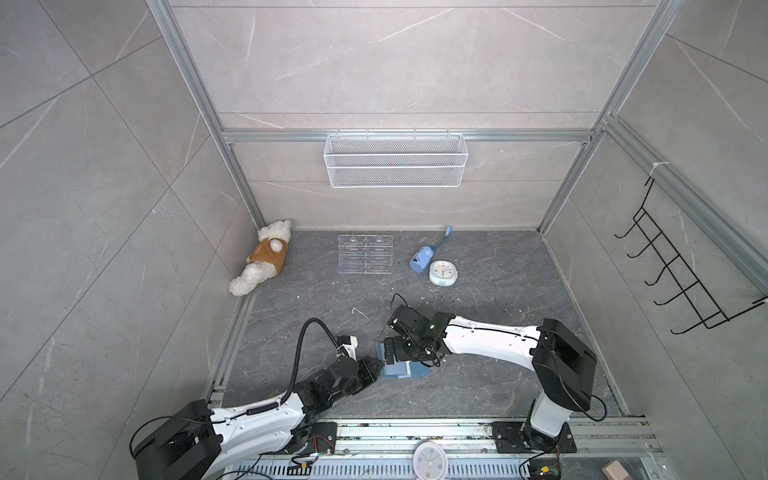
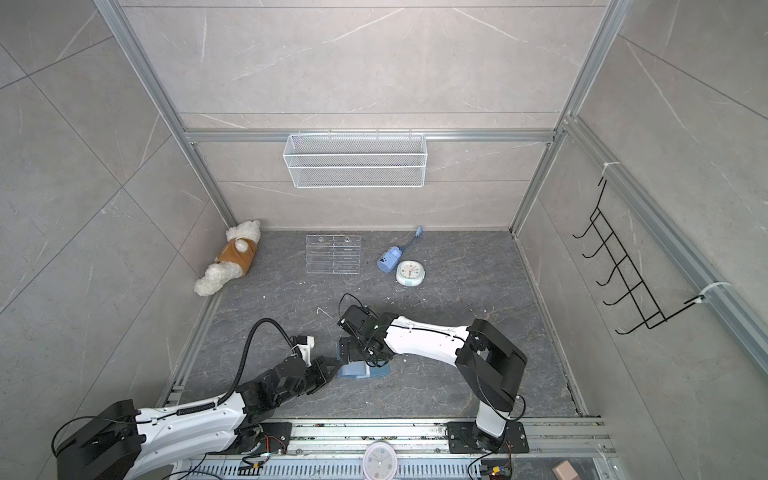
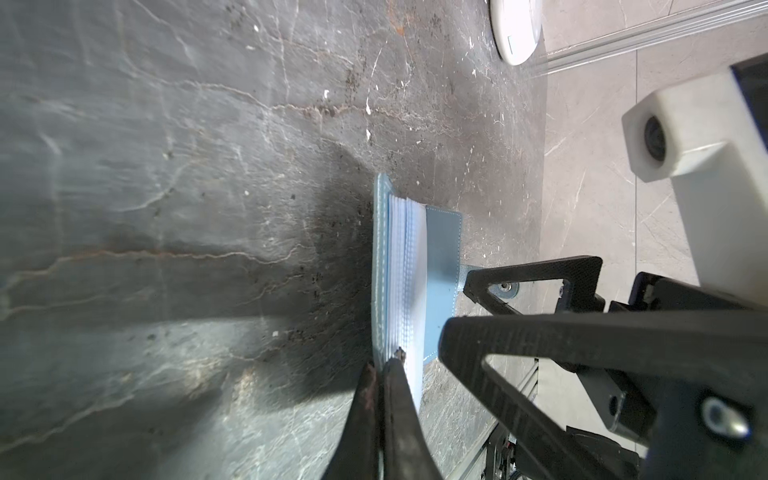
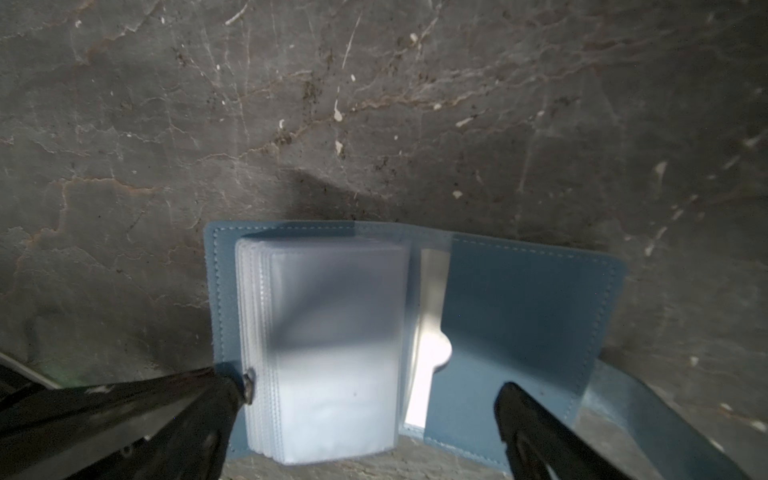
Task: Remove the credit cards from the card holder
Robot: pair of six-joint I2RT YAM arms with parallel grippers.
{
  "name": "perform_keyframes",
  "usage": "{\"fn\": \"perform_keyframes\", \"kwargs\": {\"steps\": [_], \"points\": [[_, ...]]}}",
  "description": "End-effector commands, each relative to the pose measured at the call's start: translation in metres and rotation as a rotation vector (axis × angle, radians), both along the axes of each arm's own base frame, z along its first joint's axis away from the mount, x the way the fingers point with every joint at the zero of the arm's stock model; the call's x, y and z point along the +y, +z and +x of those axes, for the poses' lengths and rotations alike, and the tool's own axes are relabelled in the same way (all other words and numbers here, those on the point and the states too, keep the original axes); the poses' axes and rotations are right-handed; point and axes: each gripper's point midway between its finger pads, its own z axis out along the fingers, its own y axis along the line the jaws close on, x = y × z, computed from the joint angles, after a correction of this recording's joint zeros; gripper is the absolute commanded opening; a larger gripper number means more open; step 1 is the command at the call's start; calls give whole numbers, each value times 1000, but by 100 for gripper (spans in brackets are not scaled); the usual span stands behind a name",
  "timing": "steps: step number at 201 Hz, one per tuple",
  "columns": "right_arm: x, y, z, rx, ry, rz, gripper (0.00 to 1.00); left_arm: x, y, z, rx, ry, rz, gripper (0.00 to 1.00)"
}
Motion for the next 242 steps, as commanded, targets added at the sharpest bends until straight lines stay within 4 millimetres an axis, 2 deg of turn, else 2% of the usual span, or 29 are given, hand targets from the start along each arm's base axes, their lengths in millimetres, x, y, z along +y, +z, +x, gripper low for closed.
{"fn": "perform_keyframes", "kwargs": {"steps": [1, 46, 147, 179, 208, 218, 228, 242], "points": [[-1, -6, 1, -2, 13, -47, 99, -2, 9, 4, -26, 17, -27, 0], [-3, -13, 2, -2, 12, -74, 99, 1, 6, 2, -22, 18, -20, 0], [-25, -20, 3, -21, -17, -159, 100, 5, 4, 2, -21, 28, -11, 0], [-49, -20, 6, -32, -54, -200, 100, 5, 4, 1, -21, 28, -10, 0], [-93, -14, 11, -51, -134, -236, 100, 5, 5, 2, -22, 27, -11, 0], [-103, -9, 13, -59, -155, -227, 100, 5, 5, 2, -22, 28, -12, 0], [-110, 0, 14, -72, -163, -212, 100, 5, 5, 2, -23, 27, -11, 0], [-108, 14, 14, -92, -154, -177, 100, 5, 6, 2, -24, 26, -14, 0]]}}
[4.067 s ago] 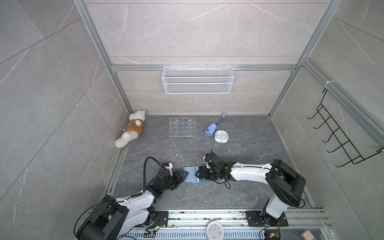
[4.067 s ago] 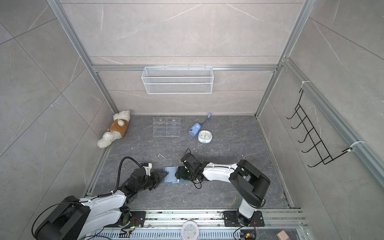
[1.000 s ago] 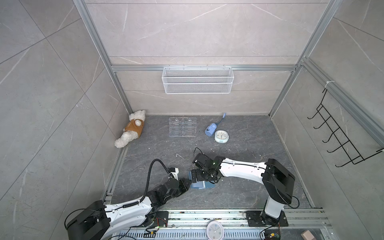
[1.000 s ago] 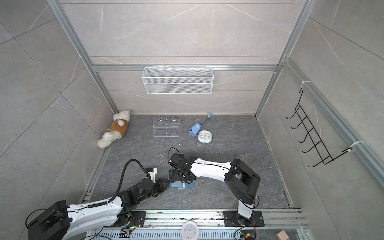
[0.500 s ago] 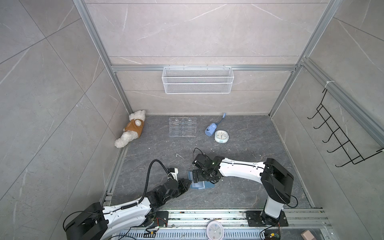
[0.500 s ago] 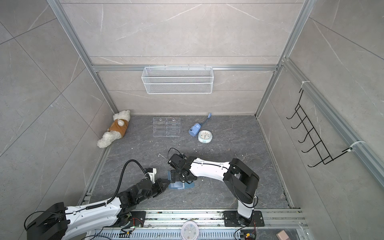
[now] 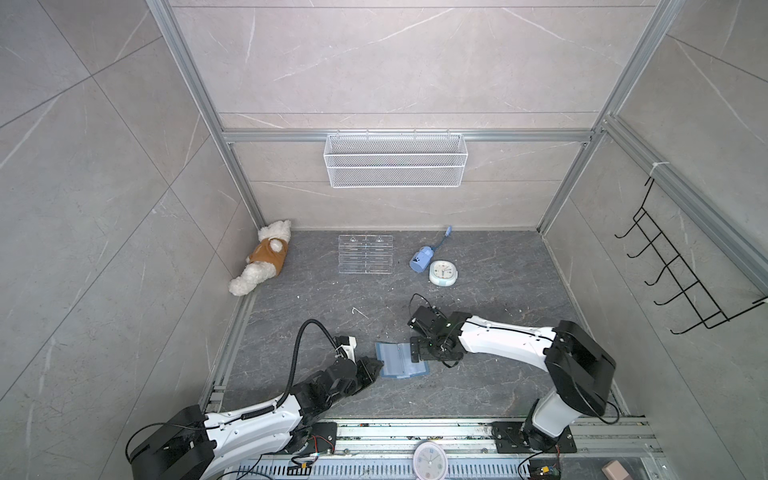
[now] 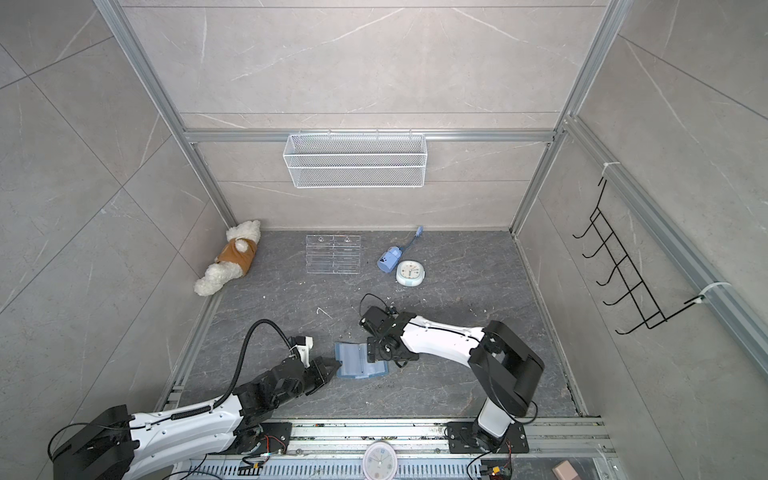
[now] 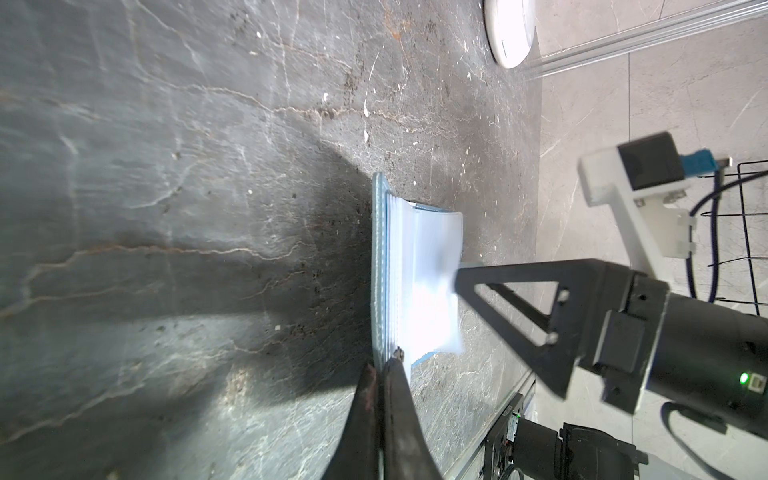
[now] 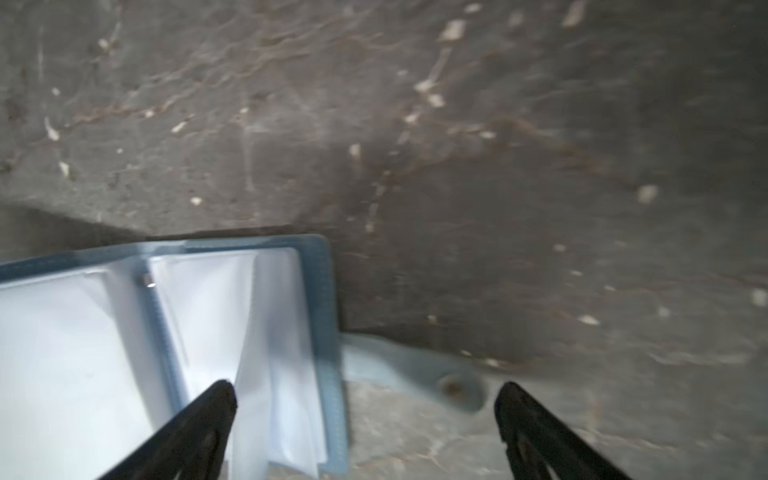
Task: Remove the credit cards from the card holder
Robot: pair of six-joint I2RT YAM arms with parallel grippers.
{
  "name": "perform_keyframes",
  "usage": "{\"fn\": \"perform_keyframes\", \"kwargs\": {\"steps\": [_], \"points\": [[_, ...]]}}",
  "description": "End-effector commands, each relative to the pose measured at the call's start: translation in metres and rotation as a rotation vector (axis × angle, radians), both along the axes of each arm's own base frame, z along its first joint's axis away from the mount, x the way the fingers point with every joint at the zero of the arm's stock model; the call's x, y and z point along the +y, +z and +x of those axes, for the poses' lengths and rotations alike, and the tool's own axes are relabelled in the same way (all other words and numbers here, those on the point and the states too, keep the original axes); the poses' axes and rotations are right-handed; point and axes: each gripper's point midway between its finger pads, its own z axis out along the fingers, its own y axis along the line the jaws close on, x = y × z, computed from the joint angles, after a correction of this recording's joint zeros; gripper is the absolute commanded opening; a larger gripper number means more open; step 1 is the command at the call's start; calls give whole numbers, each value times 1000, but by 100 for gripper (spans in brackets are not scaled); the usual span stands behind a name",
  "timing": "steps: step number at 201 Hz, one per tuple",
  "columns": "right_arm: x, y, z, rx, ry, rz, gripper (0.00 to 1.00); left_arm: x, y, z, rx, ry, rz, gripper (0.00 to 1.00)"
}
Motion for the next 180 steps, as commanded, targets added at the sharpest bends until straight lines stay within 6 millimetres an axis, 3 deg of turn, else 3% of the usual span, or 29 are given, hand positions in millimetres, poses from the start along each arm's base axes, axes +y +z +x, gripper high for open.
{"fn": "perform_keyframes", "kwargs": {"steps": [1, 34, 72, 129, 180], "points": [[-9, 26, 0, -57, 11, 17, 100, 1, 4, 3, -15, 22, -9, 0], [46, 53, -7, -82, 108, 203, 100, 1, 5, 3, -17, 24, -10, 0], [93, 42, -10, -44, 195, 200, 100, 0, 5, 4, -16, 20, -8, 0], [117, 12, -4, 12, 228, 188, 100, 0, 5, 3, -18, 17, -7, 0], [116, 3, -3, 16, 222, 177, 100, 0, 6, 3, -20, 18, -8, 0]]}}
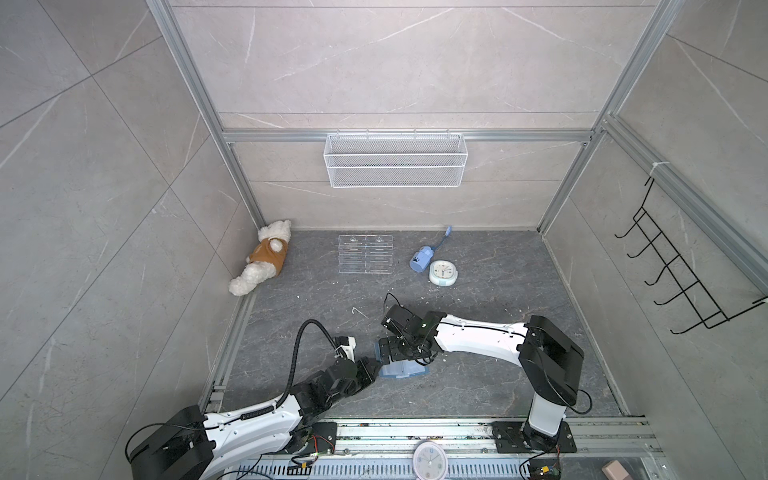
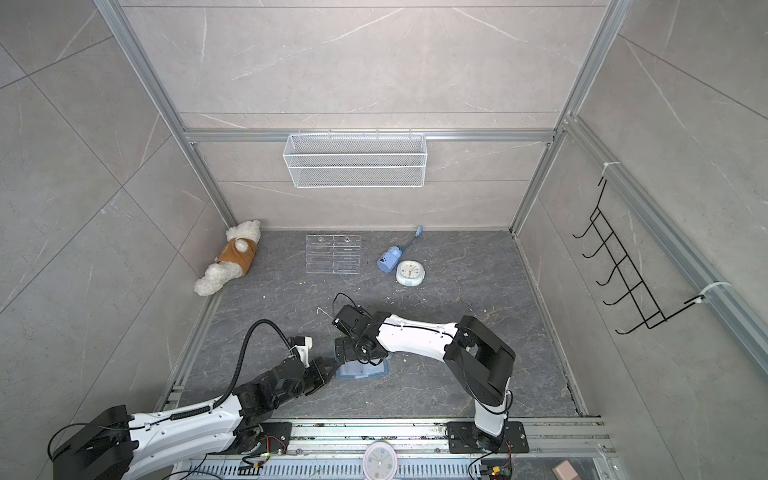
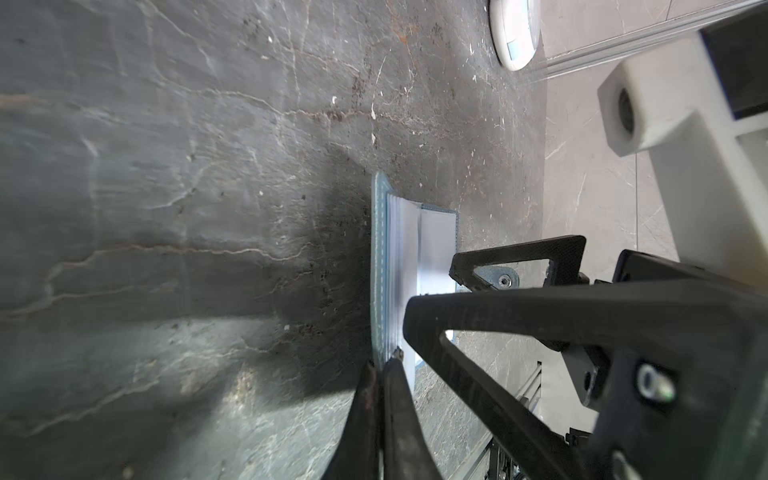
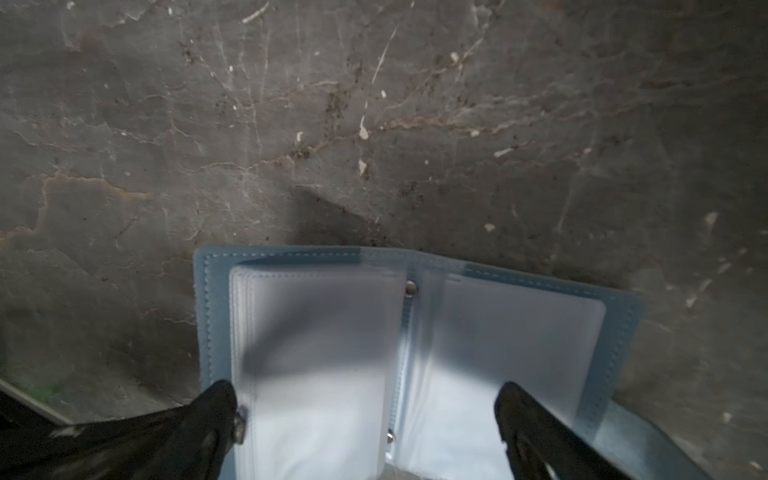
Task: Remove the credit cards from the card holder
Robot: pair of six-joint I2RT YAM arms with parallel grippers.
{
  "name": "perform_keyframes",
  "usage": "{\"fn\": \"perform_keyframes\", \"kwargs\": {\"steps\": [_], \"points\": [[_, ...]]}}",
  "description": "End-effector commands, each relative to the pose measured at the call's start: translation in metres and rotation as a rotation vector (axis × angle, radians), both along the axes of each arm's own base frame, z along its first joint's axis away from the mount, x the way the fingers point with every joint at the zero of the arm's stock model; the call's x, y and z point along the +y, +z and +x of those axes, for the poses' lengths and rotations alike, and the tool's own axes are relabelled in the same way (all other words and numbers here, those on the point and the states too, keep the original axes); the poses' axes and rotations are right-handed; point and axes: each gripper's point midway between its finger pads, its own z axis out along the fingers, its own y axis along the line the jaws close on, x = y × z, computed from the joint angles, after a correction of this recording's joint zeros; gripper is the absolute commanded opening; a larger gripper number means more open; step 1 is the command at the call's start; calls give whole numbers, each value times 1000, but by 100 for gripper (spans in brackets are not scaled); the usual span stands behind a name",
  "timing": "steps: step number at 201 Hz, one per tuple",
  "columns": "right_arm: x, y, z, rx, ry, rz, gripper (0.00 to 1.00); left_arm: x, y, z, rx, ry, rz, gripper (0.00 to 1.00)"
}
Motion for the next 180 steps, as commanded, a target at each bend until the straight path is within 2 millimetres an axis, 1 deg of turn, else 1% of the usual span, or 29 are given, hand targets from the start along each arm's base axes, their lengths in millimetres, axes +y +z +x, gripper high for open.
{"fn": "perform_keyframes", "kwargs": {"steps": [1, 45, 74, 123, 163, 180], "points": [[4, -1, 3, -4, 7, -2, 100, -2, 8, 3, -19, 11, -21, 0], [-1, -12, 3, 2, -4, -39, 100, -1, 6, 3, -18, 15, -20, 0], [-8, -18, 4, 3, -16, -77, 100, -1, 6, 3, -18, 16, -19, 0], [-28, -19, 5, -3, -53, -117, 100, 1, 7, 3, -21, 21, -16, 0], [-41, -19, 7, -6, -80, -131, 100, 1, 7, 3, -22, 21, -16, 0], [-44, -18, 7, -10, -87, -124, 100, 1, 6, 3, -21, 23, -14, 0]]}}
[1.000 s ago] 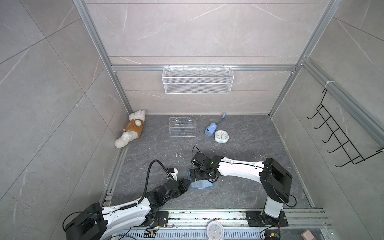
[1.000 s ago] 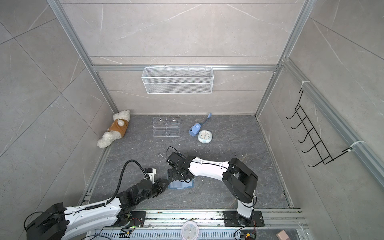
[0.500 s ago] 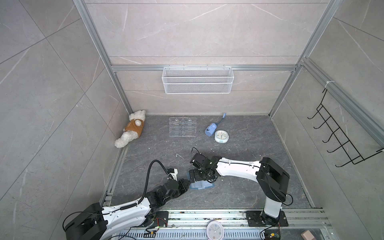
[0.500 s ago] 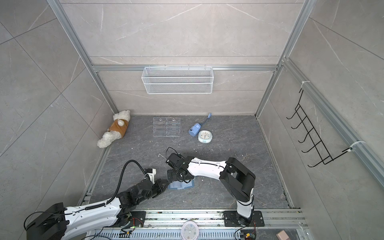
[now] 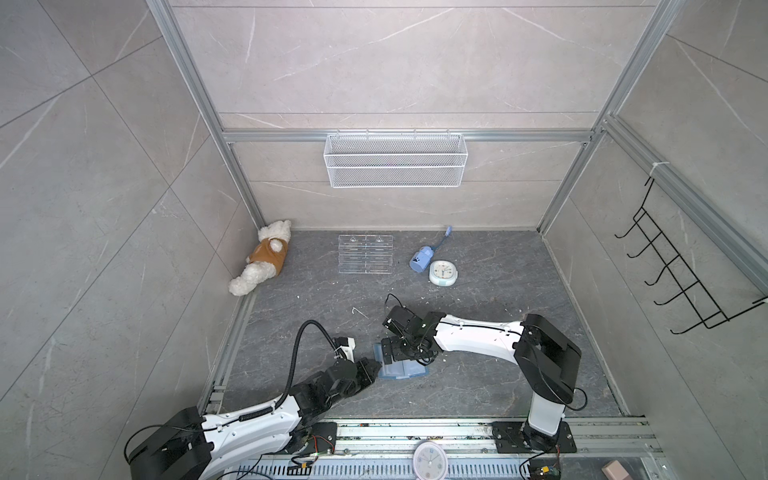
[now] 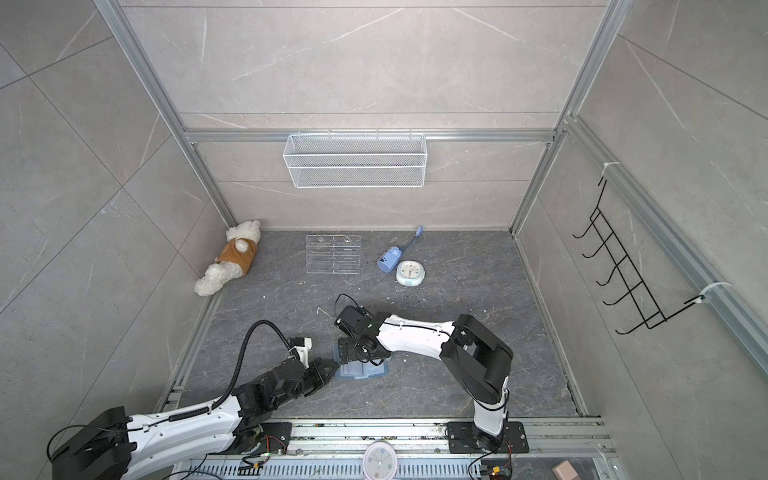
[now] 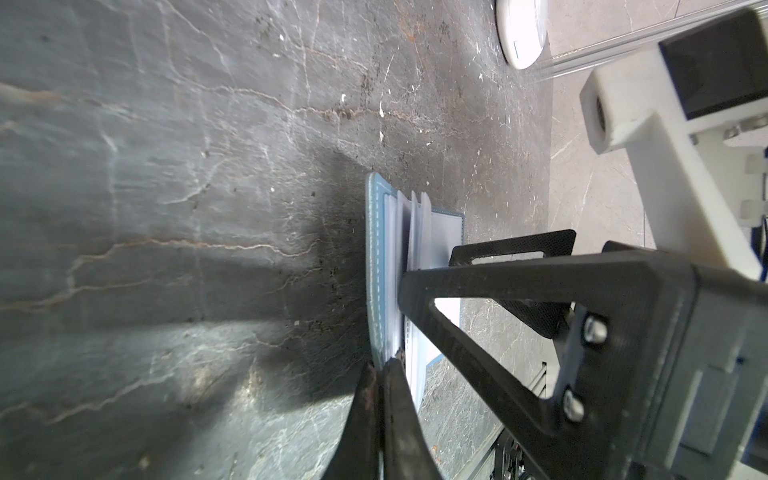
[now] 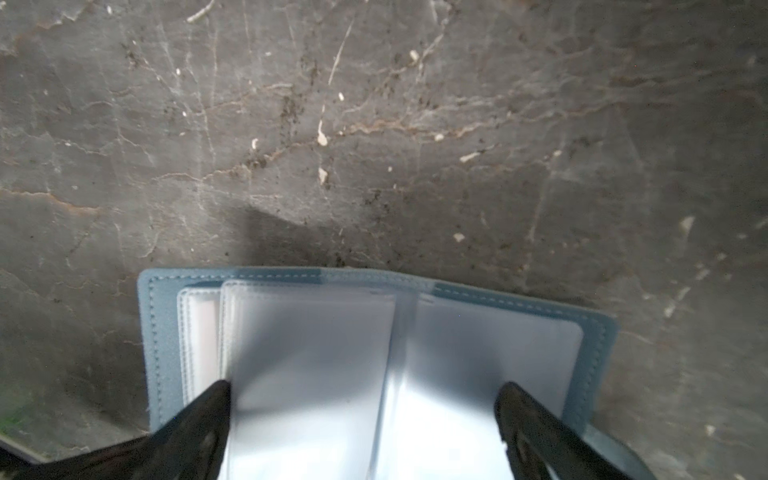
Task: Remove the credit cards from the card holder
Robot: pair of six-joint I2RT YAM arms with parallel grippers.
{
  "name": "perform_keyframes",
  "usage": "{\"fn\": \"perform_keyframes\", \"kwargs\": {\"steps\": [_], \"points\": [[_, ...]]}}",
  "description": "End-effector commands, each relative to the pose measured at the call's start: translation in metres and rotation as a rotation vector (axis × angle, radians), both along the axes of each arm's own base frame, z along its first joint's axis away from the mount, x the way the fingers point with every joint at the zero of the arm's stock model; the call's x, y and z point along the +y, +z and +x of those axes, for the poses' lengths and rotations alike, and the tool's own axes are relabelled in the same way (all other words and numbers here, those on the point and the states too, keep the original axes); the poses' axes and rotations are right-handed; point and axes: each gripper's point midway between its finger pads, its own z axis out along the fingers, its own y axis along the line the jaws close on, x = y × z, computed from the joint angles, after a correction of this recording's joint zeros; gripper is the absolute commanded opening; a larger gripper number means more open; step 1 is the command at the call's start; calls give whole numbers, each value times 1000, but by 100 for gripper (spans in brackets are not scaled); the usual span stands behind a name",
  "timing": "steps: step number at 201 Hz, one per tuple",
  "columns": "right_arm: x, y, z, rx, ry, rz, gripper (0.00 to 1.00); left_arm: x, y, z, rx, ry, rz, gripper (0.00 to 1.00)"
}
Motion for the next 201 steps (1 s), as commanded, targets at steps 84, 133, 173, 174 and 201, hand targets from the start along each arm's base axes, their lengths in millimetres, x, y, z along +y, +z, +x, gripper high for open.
{"fn": "perform_keyframes", "kwargs": {"steps": [84, 133, 173, 174, 201], "points": [[-16, -2, 0, 6, -26, -9, 99, -2, 7, 5, -22, 20, -20, 0], [-1, 8, -3, 15, 19, 49, 100, -2, 6, 4, -19, 19, -14, 0], [0, 15, -5, 11, 33, 55, 100, -1, 6, 5, -18, 22, -13, 0], [0, 15, -5, 11, 33, 54, 100, -1, 6, 5, -18, 22, -14, 0], [-1, 19, -8, 7, 36, 55, 100, -1, 5, 5, -16, 23, -13, 0]]}}
